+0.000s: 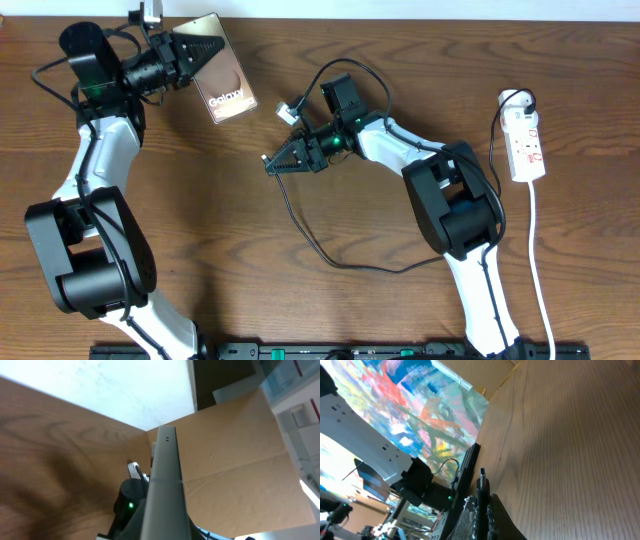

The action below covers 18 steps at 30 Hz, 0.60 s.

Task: Plug charger to phone and switch on socket
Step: 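Carry the connector with the right gripper toward the phone's bottom port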

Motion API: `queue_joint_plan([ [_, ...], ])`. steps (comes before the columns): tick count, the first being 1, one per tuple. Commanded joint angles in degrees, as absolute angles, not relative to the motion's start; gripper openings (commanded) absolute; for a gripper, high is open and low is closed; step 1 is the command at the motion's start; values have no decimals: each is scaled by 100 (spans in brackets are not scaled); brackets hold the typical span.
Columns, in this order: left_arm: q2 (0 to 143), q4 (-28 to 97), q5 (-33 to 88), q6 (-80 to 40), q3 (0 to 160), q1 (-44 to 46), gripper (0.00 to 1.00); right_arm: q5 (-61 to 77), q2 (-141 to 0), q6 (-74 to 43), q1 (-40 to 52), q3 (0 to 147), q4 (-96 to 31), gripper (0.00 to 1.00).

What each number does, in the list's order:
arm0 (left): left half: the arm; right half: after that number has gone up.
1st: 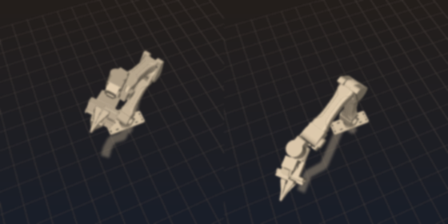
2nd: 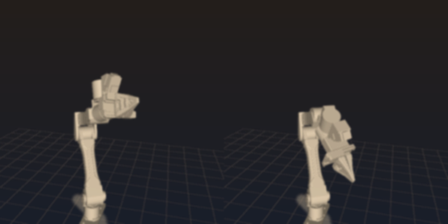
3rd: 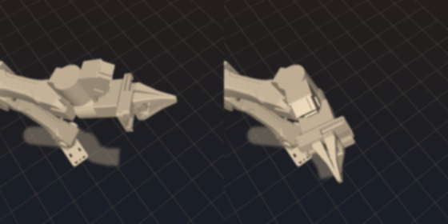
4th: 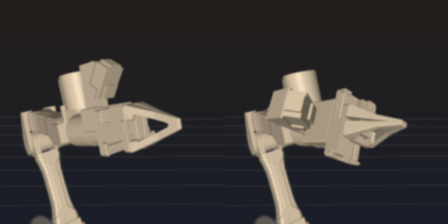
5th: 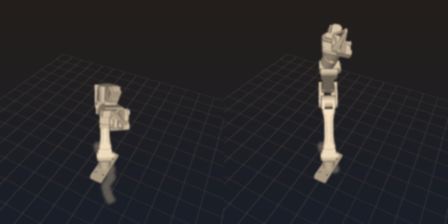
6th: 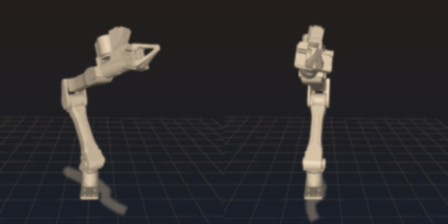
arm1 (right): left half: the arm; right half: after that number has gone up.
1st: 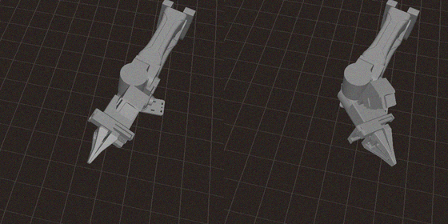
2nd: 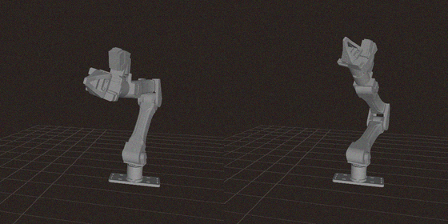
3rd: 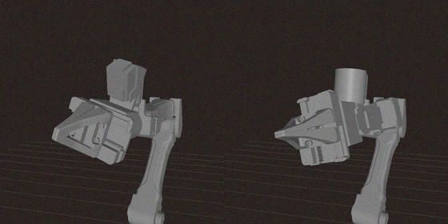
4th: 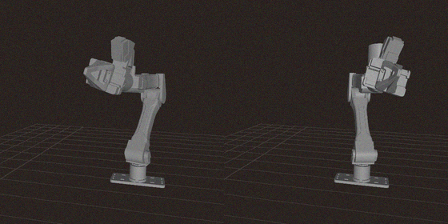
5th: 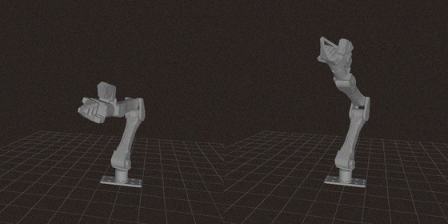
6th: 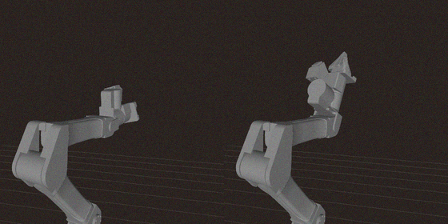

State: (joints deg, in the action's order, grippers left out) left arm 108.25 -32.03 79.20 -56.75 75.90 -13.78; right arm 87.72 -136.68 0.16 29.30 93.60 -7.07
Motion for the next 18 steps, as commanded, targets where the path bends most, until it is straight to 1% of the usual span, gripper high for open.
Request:
queue_joint_plan([
  [1,10737,-3406,8012,-5704,7710,-1389,8,8949,-13598,-266,2980,9386,-447,1],
  [4,10737,-3507,7983,-5699,7710,-1389,7,8949,-13598,-764,2980,9386,75,1],
  [9,10737,-3505,7535,-5710,7710,-1389,7,8947,-13598,-1883,2985,9386,1498,1],
  [15,10737,-3507,7516,-5704,7710,-1389,7,8943,-13598,-3035,3026,9386,3083,1],
  [18,10737,-3577,7472,-5704,7710,-1389,7,8943,-13598,-3444,3026,9386,3651,1],
])
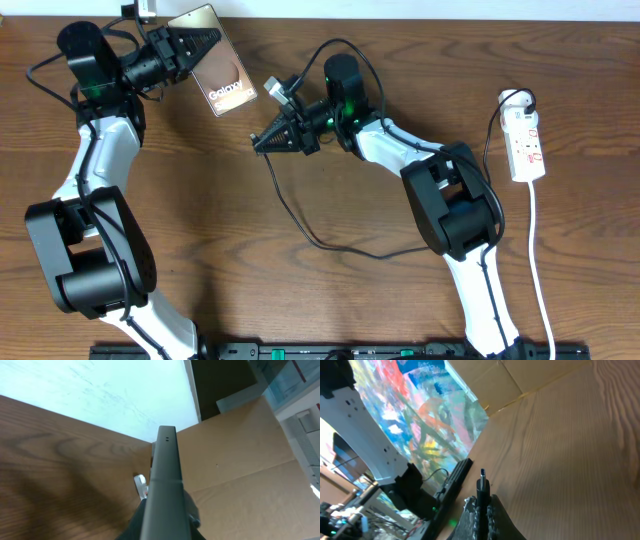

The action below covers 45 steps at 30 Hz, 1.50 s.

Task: Plug charger to phone and switch on socket
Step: 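Carry the connector with the right gripper toward the phone's bottom port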

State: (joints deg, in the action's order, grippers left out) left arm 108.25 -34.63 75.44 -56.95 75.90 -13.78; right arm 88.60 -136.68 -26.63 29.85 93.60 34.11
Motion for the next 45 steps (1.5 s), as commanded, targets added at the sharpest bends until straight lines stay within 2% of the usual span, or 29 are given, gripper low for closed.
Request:
queue_joint_plan([
  [1,10737,-3642,7465,-5704,7710,-1378,7,8934,-13598,-3533,3026,9386,3765,1],
  [14,10737,-4084,7631,-5752,7710,-1240,7,8851,-13598,-3778,2932,9386,4152,1],
  [23,10737,-4307,7651,-5826,7710,-1245,8,8711,-13598,-4936,2873,9386,5627,1],
  [32,10737,-5214,7734,-6624,7710,-1245,8,8416,-13598,-5081,2875,9386,5771,1],
  [39,10737,-5247,7688,-6672,7710,-1245,8,8416,-13598,-5384,2875,9386,6593,1],
  [45,10737,-5310,7675,-6648,7710,-1245,7,8412,-13598,-5419,2875,9386,6705,1],
])
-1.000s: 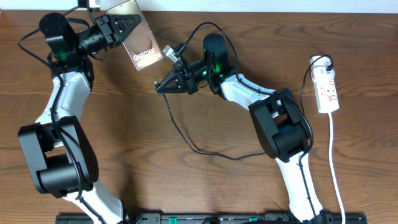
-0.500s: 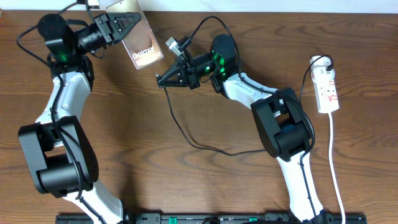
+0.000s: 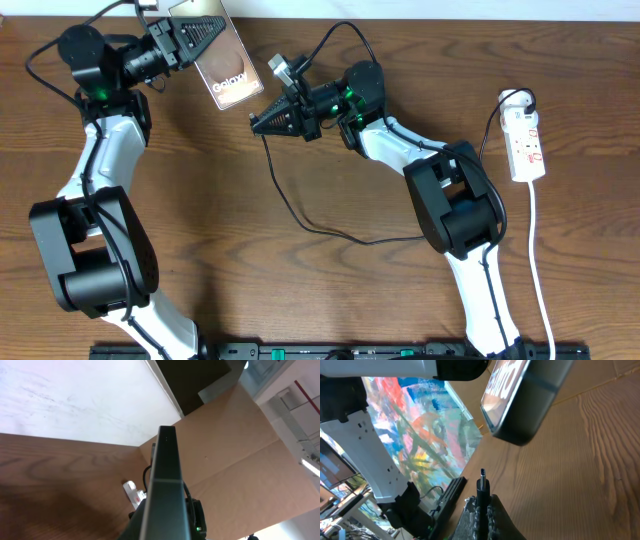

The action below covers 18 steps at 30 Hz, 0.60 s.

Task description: Plug charger to phone and switch on socket

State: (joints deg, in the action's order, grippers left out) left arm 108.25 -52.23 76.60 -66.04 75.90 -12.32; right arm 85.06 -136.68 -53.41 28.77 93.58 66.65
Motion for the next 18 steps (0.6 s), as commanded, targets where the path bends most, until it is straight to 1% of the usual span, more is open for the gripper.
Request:
queue_joint_plan([
  [1,10737,-5310,7677,-6626,7710,-1245,7,8414,-13598,-5419,2875,9386,6775,1],
  [6,10737,-5308,7734,-6517,7710,-1243,8,8412,-13598,-5422,2875,9386,6973,1],
  [18,10737,-5308,7736,-6434,7710,-1116,8,8195,-13598,-5419,2873,9386,7013,1],
])
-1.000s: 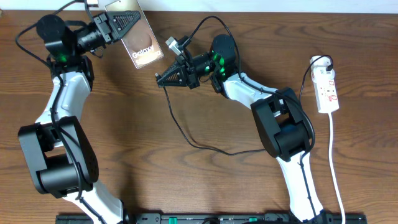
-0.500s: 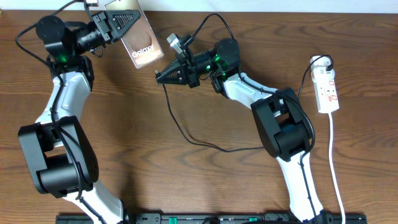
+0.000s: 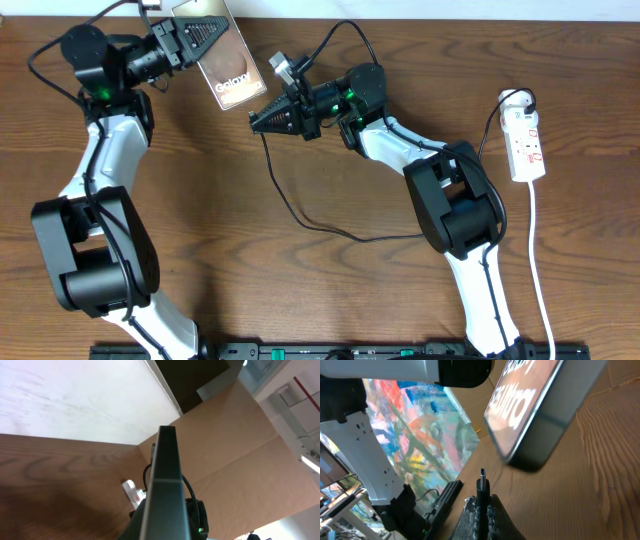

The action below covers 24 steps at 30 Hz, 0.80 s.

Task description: Plug charger to phone and switch on socket

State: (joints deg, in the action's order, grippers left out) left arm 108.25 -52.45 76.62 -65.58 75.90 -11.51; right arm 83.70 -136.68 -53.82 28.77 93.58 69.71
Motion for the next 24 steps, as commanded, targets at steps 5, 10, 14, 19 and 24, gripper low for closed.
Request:
queue_joint_plan([
  [5,10737,-5306,7743,-6434,7710,-1116,7,8073,-13598,-5415,2869,9386,7203,1],
  [10,10737,-5308,7762,-6414,7710,-1116,8,8047,-13598,-5419,2869,9386,7290,1],
  [14,10737,-5306,7795,-6412,7710,-1103,7,8025,-13598,-5417,2869,9386,7290,1],
  [19,10737,-5304,7913,-6368,7710,-1087,7,7981,-13598,-5417,2869,9386,7295,1],
  [24,10737,-5304,7911,-6372,7710,-1079,7,7981,-13598,-5417,2869,9386,7293,1],
])
